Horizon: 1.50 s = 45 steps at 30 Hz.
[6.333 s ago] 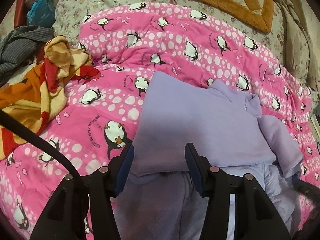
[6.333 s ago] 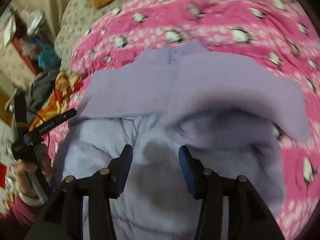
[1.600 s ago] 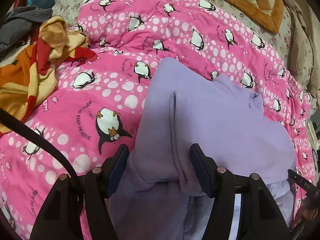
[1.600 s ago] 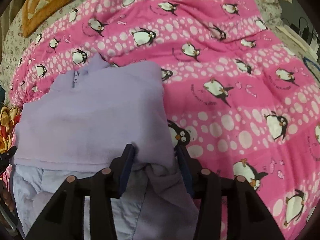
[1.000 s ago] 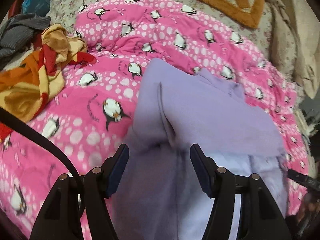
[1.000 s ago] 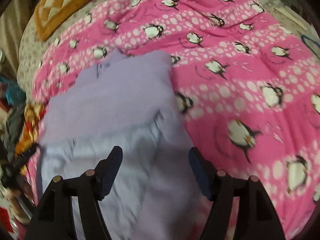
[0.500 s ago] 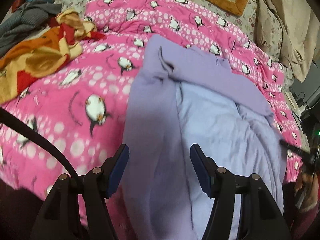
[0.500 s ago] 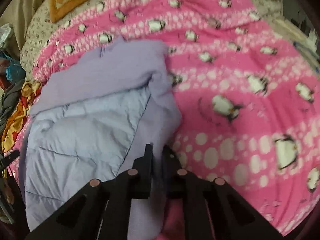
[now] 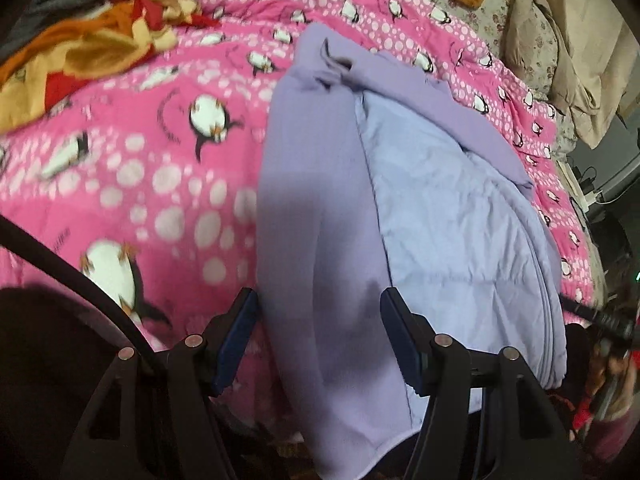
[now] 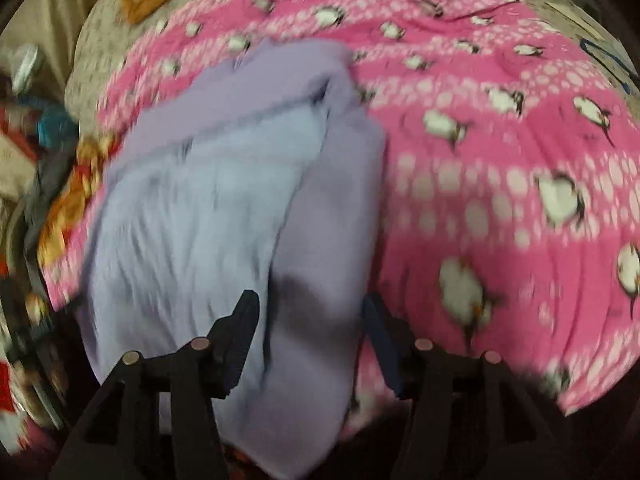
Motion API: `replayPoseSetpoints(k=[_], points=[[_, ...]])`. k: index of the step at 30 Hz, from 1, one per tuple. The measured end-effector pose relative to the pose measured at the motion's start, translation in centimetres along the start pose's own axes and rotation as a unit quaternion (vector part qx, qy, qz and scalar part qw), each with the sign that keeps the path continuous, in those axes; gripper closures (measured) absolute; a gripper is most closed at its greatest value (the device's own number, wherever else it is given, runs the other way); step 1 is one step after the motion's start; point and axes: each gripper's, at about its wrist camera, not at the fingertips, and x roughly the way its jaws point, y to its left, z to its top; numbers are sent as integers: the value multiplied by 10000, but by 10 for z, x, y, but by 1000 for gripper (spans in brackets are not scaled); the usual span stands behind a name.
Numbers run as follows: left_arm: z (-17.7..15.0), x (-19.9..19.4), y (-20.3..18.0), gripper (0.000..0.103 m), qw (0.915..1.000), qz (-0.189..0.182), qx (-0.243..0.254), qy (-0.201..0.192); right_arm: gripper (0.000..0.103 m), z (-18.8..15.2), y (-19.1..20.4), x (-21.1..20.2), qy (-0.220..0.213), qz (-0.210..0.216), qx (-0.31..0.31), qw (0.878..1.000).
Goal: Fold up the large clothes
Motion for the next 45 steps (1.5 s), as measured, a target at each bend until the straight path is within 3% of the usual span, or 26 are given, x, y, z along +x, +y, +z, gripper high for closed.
replayPoseSetpoints(k=[3, 5, 6, 7, 10, 14, 18, 20, 22, 23, 31, 42, 44, 45], points=[[-8, 0, -1, 69, 10000, 39, 52, -19, 46, -24, 2, 11, 219, -30, 42, 9997], [-12, 0, -4, 69, 9998, 108, 156, -40, 49, -37, 3, 15, 86, -75, 31, 9999], [-13, 0, -6, 69, 9997, 132, 186, -31, 67, -41, 6, 15, -61, -184, -56, 9998], [-15, 1, -7, 69, 9996, 159, 218, -8, 99, -44, 11, 14, -171, -320, -230, 9991], [-18, 1, -9, 69, 9996, 153, 241, 32, 98, -47, 19, 0, -407, -342, -550, 9971], [-24, 2, -9, 69, 9996, 158, 230, 55, 98, -42, -1, -24, -669, -796, -440, 9936], [-29, 5, -12, 69, 9993, 184, 294, 120, 97, -39, -19, -19, -482, -312, 19, 9983], [-32, 5, -14, 69, 9991, 223, 346, 131, 90, -41, -24, -17, -447, -117, 236, 9987], [-34, 6, -14, 69, 9989, 242, 378, 126, 68, -42, -26, -12, -335, -7, 380, 9987], [-34, 6, -14, 69, 9989, 244, 378, 126, 65, -44, -27, -10, -276, 39, 422, 9987], [-40, 8, -16, 69, 9985, 249, 421, 230, 54, -52, -18, 2, -58, 65, 219, 9997], [-48, 14, -15, 69, 9983, 176, 346, 444, 52, -50, -9, 6, 47, 49, -67, 10000], [-51, 15, -14, 69, 9981, 136, 323, 516, 59, -52, -3, 6, 135, 90, -276, 9995], [-53, 16, -13, 69, 9980, 116, 317, 539, 71, -52, 2, 6, 221, 110, -466, 9986]])
